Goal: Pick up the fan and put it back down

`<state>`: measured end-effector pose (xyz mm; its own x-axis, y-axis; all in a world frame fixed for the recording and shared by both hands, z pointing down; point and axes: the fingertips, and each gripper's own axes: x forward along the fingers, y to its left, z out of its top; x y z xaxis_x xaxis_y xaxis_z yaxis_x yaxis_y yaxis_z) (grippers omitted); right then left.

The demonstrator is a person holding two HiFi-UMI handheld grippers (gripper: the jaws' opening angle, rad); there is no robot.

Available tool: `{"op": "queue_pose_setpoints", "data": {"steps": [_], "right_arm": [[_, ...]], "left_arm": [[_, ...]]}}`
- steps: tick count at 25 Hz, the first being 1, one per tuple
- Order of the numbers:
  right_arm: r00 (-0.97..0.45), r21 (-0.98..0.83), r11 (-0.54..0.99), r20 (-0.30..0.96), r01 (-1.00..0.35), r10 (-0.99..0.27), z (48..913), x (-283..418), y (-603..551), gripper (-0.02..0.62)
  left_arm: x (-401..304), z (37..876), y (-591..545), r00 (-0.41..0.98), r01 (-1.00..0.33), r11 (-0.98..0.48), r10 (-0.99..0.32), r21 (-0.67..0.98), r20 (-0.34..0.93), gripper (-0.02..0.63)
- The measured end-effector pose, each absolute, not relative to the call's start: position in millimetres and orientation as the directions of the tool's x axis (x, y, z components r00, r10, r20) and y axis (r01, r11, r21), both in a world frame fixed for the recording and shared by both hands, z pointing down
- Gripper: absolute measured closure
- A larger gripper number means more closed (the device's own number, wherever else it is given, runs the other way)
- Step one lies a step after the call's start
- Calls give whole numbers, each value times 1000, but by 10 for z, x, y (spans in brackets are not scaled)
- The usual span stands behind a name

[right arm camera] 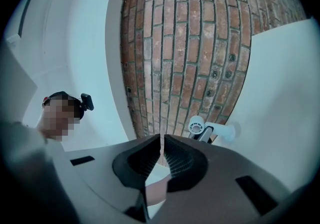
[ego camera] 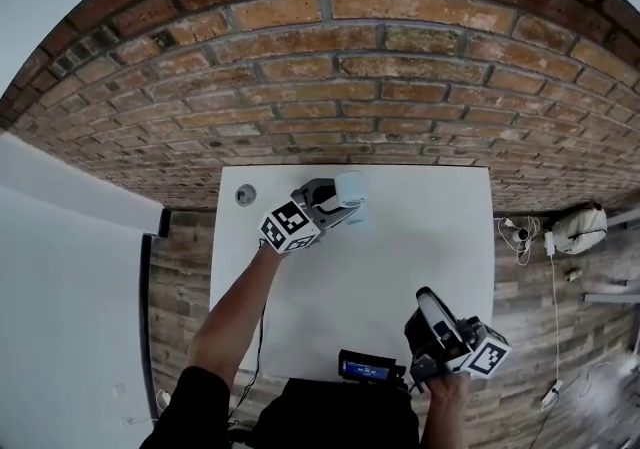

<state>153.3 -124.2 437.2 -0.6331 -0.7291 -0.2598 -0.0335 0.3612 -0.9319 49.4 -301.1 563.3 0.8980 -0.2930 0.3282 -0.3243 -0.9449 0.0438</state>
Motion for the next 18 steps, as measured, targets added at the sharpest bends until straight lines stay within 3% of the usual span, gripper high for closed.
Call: {"op": "queue_pose_setpoints", "data": {"steps": [12,18], "right_arm": [[-611,-939,340,-244,-44,-753,4547,1795,-1310,569],[-597,-942,329,-229,-62,-769,4589,1888,-1404,569]], "left_arm": [[533,5892,-3486,875,-348,-937,-310,38,373,456],[618,5948,-3610,899,-281,-959,-254,26,356,456]]}}
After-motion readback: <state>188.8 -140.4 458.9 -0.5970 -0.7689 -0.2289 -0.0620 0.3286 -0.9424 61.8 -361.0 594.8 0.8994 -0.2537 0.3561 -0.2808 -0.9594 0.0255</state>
